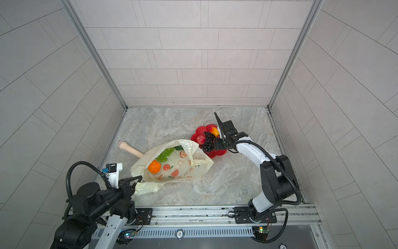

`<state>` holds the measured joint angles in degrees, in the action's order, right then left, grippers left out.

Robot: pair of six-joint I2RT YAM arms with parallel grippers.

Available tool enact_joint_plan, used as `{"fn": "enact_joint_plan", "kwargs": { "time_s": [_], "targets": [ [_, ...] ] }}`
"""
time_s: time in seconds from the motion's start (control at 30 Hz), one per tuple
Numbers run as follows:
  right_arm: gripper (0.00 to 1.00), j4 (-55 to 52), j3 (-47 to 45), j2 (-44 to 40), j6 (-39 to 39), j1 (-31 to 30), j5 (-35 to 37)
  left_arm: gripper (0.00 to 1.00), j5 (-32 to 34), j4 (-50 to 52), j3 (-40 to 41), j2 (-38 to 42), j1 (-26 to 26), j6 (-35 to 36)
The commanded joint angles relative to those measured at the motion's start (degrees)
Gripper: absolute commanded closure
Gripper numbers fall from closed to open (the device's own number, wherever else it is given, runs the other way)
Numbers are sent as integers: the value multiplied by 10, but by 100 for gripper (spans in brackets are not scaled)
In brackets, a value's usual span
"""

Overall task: Take fruits out of the plastic bag
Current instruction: Place the fake fruit on the plate.

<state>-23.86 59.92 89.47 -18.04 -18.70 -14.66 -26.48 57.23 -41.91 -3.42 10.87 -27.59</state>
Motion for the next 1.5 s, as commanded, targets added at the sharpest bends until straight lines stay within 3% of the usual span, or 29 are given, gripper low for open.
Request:
{"fn": "enact_joint_plan", "kwargs": {
  "time_s": [0.0,0.17,0.67,1.07,1.33,1.47],
  "targets": [
    [48,2,-5,19,7,1,-2,100,4,-9,3,3,-4,-4],
    [36,-4,-2,24,13,1,4,100,4,-8,3,3,-6,-4],
    [17,-11,1,5,12,-1,11,100,3,-8,3,1,-7,-3],
    [20,-28,9,-44,13,-6,22,100,1,-8,3,5,-7,-3],
    [28,-56,30,-91,1,-10,20,100,1,-8,3,7,-8,-3],
    [39,-90,64,-125,6,-25,5,100,8,-8,1,10,-8,-4]
  ]
}}
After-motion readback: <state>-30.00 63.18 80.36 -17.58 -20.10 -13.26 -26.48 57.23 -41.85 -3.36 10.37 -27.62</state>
